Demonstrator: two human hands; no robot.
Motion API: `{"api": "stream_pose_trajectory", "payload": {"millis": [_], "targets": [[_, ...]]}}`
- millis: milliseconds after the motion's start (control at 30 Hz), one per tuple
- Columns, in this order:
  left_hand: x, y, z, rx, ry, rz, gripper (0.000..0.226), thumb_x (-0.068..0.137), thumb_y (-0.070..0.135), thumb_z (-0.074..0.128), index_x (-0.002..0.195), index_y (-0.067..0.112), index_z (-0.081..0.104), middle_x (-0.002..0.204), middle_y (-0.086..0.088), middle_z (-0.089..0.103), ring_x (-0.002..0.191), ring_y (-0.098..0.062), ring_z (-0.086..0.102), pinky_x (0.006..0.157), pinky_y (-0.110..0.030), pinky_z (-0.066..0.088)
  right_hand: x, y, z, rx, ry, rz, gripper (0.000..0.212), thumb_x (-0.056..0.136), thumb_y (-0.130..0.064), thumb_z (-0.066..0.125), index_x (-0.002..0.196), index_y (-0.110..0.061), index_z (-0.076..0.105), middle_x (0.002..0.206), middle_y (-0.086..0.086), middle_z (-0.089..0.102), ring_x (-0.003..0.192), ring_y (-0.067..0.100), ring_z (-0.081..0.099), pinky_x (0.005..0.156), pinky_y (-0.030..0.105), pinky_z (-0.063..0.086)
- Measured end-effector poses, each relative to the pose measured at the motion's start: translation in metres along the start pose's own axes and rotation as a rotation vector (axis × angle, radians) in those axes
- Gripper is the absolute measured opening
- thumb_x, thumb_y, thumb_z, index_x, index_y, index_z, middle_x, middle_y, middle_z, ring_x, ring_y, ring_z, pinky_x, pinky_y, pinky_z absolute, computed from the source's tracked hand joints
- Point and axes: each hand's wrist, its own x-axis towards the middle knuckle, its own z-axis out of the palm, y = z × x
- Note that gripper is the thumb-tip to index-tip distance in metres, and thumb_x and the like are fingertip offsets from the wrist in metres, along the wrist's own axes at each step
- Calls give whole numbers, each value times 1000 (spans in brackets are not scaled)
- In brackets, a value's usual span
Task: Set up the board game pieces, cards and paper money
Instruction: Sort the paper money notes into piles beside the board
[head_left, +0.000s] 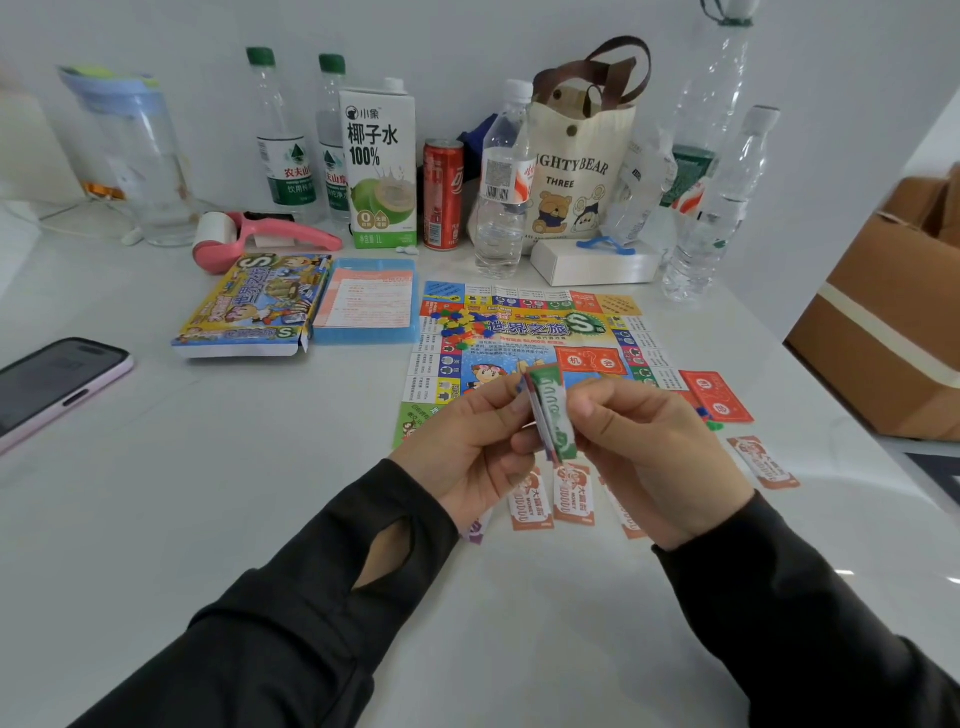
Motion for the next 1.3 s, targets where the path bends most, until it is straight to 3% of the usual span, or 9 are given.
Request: {"api": "stream_pose_trajectory", "payload": {"millis": [333,600,767,800,867,1000,1167,1233,1300], "targets": [[-1,-1,0,18,-1,1,26,72,8,48,71,8,75,61,-8,64,40,-6,47,35,-12,39,-1,2,1,41,-19,28,43,47,-47,86,68,-12,72,76,15,70,78,33,62,78,39,49],[0,-1,0,61,21,0,25,71,10,51,68,13,75,59,-6,63,41,-5,47,35,-12,39,-2,5,1,24,8,37,45,46,-49,86,67,-13,72,77,16,70,85,40,57,84,48,42],[0,-1,-3,-17,-14,-6,17,78,10,60,75,10,76,61,-8,65,41,-6,50,36,-12,41,-1,4,0,63,16,55,47,42,-50,87,67,-12,72,78,14,70,81,35,60,77,37,51],[0,-1,-3,-45,-49,-11,7,74,7,69,77,9,76,63,-9,66,42,-7,51,36,-13,42,-1,4,0,64,21,59,48,41,-51,86,67,-13,72,78,13,70,78,32,62,74,33,52],[0,-1,-6,-98,-128,-16,30,51,8,86,79,6,76,65,-10,67,44,-8,54,37,-15,44,-2,3,0,64,30,58,49,41,-52,86,67,-13,72,77,11,70,73,27,63,71,30,52],[0,-2,-8,-119,-165,-18,44,37,12,92,78,6,76,67,-11,68,45,-7,56,38,-14,45,-2,2,1,45,35,47,50,41,-54,85,66,-13,72,76,9,71,70,22,62,70,27,51],[1,-1,-9,-120,-155,-34,39,46,12,88,82,6,76,69,-11,69,46,-8,55,40,-14,45,-3,2,0,49,22,47,47,43,-52,85,65,-13,71,78,13,70,78,31,62,71,30,51],[0,-1,-7,-93,-115,-30,19,64,11,74,82,7,76,68,-10,68,46,-7,54,39,-13,44,-3,2,0,59,13,51,44,44,-50,85,65,-13,71,79,14,70,82,35,61,74,34,51],[0,-1,-5,-55,-53,-30,23,73,10,54,77,9,76,64,-8,66,43,-6,51,37,-12,41,-3,1,1,83,4,55,42,45,-48,86,64,-13,71,77,14,70,82,35,61,75,35,52]]}}
